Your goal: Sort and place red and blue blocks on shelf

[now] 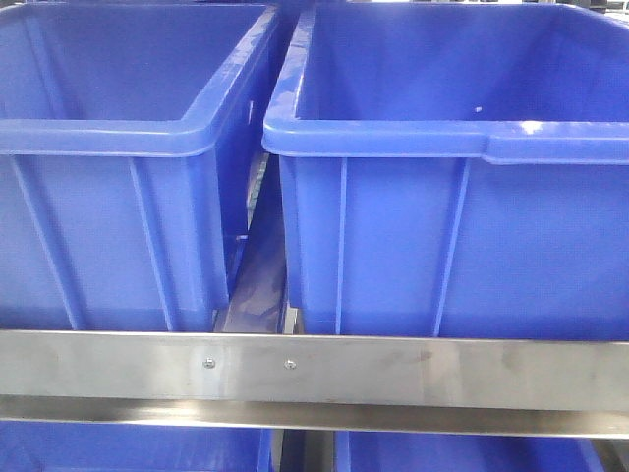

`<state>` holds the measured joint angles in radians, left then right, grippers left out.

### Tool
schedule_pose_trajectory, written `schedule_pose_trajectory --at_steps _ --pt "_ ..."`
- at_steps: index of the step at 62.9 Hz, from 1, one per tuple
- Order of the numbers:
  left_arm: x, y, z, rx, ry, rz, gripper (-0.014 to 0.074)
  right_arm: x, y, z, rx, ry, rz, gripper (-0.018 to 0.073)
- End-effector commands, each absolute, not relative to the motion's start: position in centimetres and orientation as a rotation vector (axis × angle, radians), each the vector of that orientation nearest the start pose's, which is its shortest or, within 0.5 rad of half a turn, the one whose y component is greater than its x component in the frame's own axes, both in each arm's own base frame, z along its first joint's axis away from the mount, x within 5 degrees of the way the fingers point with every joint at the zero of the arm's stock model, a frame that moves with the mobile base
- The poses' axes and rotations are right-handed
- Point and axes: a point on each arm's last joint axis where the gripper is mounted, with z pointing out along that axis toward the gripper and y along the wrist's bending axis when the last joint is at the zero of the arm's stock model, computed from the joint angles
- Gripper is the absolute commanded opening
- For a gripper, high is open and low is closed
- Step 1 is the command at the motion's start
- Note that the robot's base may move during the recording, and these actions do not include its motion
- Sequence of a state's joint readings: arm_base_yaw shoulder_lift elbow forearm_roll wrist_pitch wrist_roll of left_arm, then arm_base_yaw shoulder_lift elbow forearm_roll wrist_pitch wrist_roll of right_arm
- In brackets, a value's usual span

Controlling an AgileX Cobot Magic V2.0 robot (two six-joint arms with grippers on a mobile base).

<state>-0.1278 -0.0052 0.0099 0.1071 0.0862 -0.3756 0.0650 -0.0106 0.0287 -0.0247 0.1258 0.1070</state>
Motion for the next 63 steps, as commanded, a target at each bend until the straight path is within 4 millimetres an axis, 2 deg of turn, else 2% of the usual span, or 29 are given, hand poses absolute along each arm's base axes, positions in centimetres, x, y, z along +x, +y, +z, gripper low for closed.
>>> schedule_pose_trajectory --at_steps 1,63 --pt "5.52 -0.72 20.42 -0.090 1.481 -0.308 0.0129 5.41 0.30 20.87 0.006 1.499 0.096 0.0067" --pt "5.48 -0.73 20.73 -0.058 1.446 -0.277 0.0129 5.41 0.30 20.87 0.006 1.499 0.096 0.0067"
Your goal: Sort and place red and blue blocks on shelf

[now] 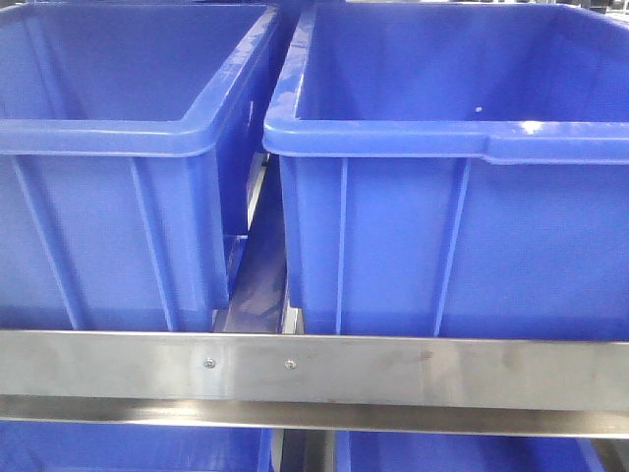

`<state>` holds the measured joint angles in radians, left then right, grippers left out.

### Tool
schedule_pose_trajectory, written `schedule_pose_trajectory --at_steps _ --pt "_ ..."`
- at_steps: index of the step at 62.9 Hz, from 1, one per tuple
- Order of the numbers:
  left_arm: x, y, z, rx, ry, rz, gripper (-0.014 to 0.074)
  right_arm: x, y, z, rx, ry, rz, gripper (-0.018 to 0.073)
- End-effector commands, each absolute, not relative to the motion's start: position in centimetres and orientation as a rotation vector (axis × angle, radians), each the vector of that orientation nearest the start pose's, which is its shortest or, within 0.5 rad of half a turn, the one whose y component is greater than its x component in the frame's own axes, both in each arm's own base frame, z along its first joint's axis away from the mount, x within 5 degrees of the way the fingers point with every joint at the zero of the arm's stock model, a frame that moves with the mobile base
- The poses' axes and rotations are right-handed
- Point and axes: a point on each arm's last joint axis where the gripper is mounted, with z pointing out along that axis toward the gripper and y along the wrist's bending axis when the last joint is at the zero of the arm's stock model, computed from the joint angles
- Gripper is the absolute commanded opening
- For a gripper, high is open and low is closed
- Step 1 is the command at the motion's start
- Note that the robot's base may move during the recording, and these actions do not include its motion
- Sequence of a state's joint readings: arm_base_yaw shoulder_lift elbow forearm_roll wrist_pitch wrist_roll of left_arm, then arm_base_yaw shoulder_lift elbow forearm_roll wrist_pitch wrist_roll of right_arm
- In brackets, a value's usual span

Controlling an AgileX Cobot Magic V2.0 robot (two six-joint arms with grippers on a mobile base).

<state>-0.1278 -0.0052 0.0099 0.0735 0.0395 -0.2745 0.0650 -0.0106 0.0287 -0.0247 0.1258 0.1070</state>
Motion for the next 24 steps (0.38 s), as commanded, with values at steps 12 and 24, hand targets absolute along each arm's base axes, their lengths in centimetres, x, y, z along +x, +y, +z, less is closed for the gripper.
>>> schedule_pose_trajectory --at_steps 12,24 --pt "5.48 -0.73 20.73 -0.058 1.446 -0.277 0.0129 5.41 0.30 20.87 0.006 1.499 0.096 0.0067" --pt "5.48 -0.73 20.73 -0.058 1.446 -0.277 0.0129 5.41 0.30 20.87 0.006 1.499 0.096 0.0067"
